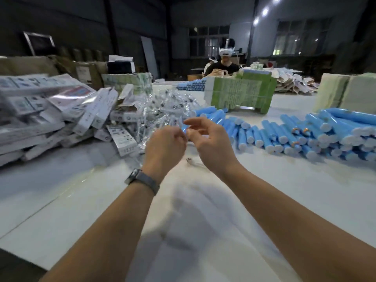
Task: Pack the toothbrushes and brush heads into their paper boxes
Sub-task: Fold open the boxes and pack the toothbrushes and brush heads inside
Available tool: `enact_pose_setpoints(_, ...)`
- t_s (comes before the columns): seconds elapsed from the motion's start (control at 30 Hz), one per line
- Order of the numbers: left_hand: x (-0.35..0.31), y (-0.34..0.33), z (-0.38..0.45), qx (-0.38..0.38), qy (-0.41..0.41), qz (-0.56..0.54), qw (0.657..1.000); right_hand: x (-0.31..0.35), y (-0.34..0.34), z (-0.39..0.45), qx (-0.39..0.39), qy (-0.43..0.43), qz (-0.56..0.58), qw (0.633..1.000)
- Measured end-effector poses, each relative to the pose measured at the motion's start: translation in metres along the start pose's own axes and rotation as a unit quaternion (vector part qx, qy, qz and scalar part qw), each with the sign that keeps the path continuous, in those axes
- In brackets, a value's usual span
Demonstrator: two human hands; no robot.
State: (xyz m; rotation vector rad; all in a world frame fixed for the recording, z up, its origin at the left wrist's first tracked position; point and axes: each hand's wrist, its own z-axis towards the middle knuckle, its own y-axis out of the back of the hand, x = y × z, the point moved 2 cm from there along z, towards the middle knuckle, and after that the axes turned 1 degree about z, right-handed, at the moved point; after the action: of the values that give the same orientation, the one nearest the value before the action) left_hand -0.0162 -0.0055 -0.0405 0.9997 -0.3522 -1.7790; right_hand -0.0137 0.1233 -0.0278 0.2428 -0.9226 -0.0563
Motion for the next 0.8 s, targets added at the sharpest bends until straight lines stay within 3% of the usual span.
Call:
enact_pose_setpoints(0.13,0.060,0.018,0.020,-0.144,0.208,0.010,0.967,0.000,0.000,-0.001,0.009,-0.005,0.004,1.000)
enact_pose_setpoints(0.2,0.084,0.014,0.017,-0.149,0.286,0.018,0.946,0.002,0.000,-0.002,0.014,-0.003,0.012,1.000)
enact_pose_setpoints(0.33,0.113,0.002,0.014,-0.113,0.343,-0.030,0.932,0.001,0.001,-0.005,0.024,0.009,0.013,1.000)
enact_pose_setpoints(0.53,0.098,0.015,0.015,-0.196,0.291,-0.031,0.936,-0.002,0.006,-0.005,0.024,-0.004,0.013,1.000)
enact_pose_setpoints(0.63,0.066,0.026,0.014,-0.259,0.169,-0.037,0.950,0.000,0.011,-0.002,0.013,-0.017,0.025,0.999)
enact_pose_setpoints(0.8,-0.010,0.024,-0.007,-0.284,-0.016,-0.122,0.951,-0.001,0.024,0.006,-0.011,-0.112,0.123,0.986)
